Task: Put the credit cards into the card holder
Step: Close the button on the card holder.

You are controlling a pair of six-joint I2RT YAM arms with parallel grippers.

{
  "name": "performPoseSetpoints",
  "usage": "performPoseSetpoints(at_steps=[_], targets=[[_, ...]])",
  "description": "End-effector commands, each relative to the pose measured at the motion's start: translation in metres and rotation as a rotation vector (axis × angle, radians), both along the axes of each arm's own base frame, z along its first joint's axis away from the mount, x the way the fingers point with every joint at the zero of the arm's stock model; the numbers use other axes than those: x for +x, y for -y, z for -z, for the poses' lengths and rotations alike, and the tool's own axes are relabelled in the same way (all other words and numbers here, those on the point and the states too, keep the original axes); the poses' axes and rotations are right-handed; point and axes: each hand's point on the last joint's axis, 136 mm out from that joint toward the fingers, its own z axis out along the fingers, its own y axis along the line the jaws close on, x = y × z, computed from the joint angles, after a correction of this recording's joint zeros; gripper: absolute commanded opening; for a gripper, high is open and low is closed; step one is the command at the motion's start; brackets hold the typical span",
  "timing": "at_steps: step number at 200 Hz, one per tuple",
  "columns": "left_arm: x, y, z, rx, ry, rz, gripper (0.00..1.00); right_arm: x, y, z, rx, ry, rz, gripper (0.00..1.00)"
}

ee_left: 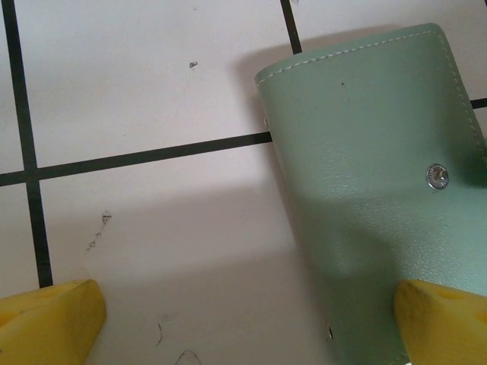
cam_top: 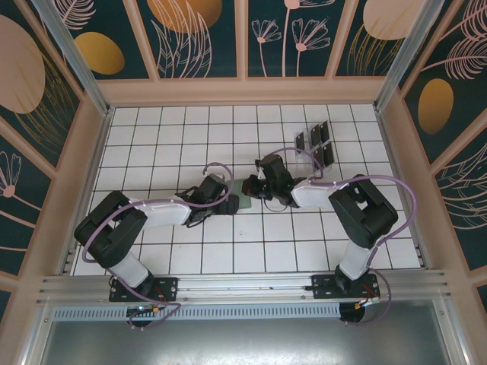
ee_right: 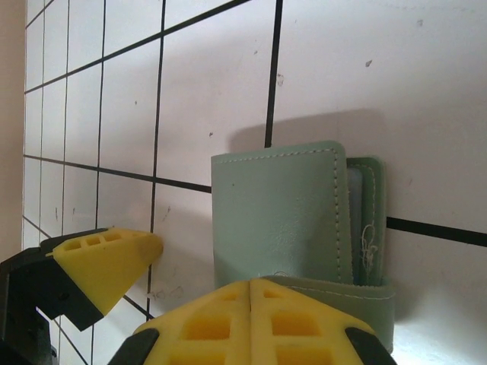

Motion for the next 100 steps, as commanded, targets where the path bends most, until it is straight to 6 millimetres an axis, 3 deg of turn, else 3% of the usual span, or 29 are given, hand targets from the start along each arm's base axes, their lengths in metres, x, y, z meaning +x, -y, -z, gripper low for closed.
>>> performPoseSetpoints(at_steps=[1, 100], targets=[[-0.007, -0.007, 0.022, 0.042, -0.055, 0.004, 0.98, 0.003, -0.014, -0.008, 0.044, 0.011, -0.015, 0.00], [-0.008, -0.006, 0.023, 0.039, -0.058, 0.009, 0.97, 0.001, -0.019, 0.013, 0.028, -0.035, -0.026, 0.00]])
